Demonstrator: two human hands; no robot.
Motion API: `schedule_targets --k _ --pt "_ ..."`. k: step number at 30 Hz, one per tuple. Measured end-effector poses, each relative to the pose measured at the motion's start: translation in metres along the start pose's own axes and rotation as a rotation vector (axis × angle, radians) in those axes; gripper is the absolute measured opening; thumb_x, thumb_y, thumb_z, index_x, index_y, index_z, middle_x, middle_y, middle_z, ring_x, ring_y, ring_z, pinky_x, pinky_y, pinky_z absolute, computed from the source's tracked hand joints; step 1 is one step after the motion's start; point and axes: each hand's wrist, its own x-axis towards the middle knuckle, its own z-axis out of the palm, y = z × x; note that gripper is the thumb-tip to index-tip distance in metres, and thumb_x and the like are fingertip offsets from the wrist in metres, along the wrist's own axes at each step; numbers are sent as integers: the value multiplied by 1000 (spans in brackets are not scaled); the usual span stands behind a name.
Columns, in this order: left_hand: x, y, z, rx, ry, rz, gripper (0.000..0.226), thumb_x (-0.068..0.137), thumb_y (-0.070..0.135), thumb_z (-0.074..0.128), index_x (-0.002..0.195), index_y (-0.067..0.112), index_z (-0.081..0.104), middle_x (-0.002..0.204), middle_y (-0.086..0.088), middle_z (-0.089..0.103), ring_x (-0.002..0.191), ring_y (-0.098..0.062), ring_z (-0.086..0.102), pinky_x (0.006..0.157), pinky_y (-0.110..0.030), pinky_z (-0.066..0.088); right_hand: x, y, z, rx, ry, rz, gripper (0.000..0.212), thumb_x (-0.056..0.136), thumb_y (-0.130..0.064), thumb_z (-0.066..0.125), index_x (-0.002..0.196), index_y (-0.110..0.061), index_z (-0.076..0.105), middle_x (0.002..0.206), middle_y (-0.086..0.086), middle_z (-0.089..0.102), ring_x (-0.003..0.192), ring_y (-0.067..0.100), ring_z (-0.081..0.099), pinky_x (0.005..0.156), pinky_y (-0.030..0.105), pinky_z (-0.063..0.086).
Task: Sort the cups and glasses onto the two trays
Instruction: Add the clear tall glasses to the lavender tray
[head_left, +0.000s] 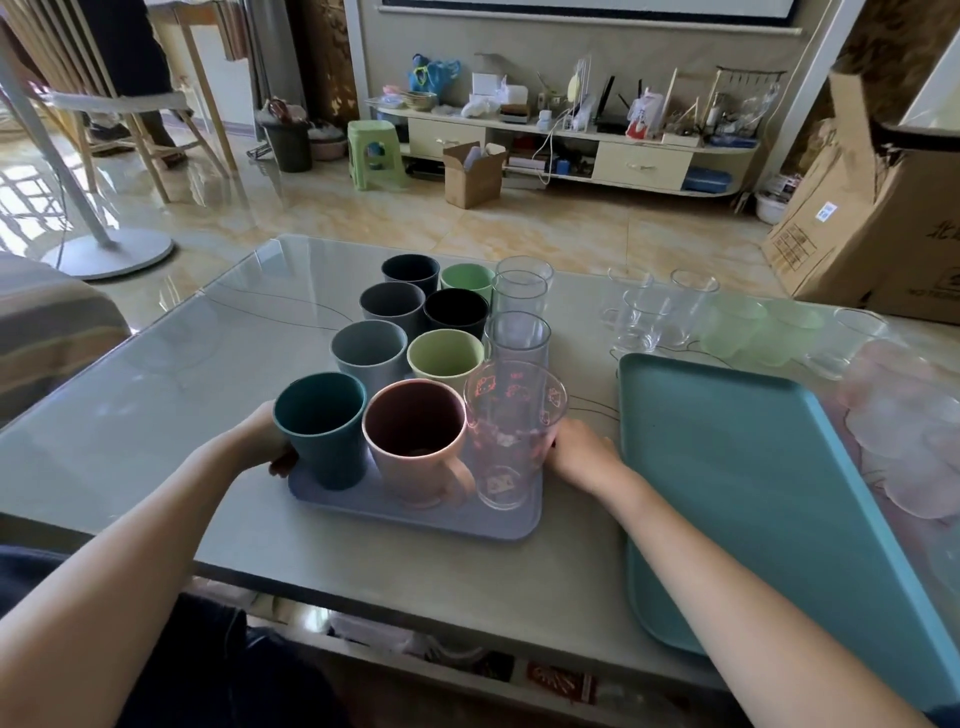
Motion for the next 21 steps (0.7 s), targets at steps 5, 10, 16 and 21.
schedule_targets --k 5,10,16,21 --pt "-2 5 -2 14 21 -47 35 76 -11 32 46 6 40 31 -10 42 30 -21 37 35 -19 30 20 -4 -1 18 -34 15 44 89 -43 35 118 -23 62 131 5 58 122 30 52 103 46 39" --pt "-8 14 -15 -15 11 -167 21 77 -10 40 61 0 50 49 -13 54 39 -22 46 39 -20 43 16 -4 -3 70 -30 -11 55 81 -51 27 113 -24 63 125 9 62 117 33 55 102 46 40" --pt "-16 31 -48 -199 278 -120 9 88 8 58 94 2 56 66 -17 61 30 -11 56 33 -20 48 1 8 -13 174 70 -51 36 95 -34 44 87 -4 62 89 16 67 82 32 61 69 33 45" --pt "-24 107 -57 -287 544 205 8 90 18 56 84 12 56 57 -9 56 22 -5 43 32 -17 36 -17 21 -42 187 157 -17 24 93 -25 48 74 -14 58 65 2 52 69 24 49 53 28 32"
